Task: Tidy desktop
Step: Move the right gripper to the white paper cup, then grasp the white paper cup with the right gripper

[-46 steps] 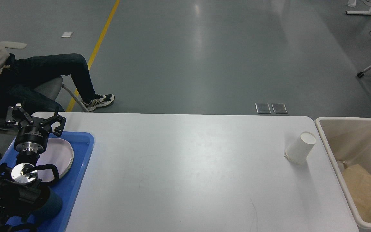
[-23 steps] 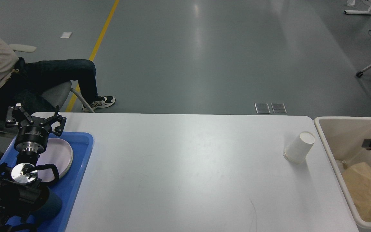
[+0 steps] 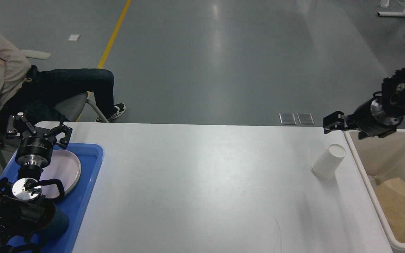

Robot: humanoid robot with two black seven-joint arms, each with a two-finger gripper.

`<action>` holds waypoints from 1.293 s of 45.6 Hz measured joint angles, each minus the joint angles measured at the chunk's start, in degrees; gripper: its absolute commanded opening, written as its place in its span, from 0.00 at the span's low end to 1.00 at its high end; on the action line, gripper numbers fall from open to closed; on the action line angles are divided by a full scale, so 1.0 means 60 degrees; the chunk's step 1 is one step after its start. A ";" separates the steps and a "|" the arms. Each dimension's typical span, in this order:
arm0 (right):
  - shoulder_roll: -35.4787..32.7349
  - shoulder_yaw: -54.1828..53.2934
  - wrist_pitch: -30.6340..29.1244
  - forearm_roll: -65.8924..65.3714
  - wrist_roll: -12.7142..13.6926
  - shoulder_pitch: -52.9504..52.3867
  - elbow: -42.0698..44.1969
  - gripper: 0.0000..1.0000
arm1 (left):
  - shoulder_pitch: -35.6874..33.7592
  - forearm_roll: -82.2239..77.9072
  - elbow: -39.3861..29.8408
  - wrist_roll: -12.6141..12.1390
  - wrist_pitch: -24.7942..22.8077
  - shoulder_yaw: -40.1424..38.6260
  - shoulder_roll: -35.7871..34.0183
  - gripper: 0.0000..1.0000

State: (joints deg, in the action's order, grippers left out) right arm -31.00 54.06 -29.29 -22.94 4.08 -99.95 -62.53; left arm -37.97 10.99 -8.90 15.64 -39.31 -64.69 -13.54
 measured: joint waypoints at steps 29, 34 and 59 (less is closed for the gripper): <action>0.1807 0.0089 0.2570 0.0000 0.0037 0.4368 0.4094 1.00 | 0.0000 0.0000 0.0000 0.0000 0.0000 0.0000 0.0000 0.96; 0.1818 0.0093 0.2582 0.0000 0.0038 0.4571 0.4328 1.00 | 0.0000 0.0000 0.0000 0.0000 0.0000 0.0000 0.0000 0.96; 0.1855 -0.0147 0.3527 0.0015 0.0039 0.5201 0.4305 0.12 | -0.0001 0.0000 -0.0004 0.0000 -0.0011 0.0000 0.0000 0.96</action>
State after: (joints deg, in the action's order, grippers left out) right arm -19.87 53.18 -8.13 -22.85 4.31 -68.74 -36.70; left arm -37.98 10.99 -8.92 15.64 -39.37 -64.69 -13.54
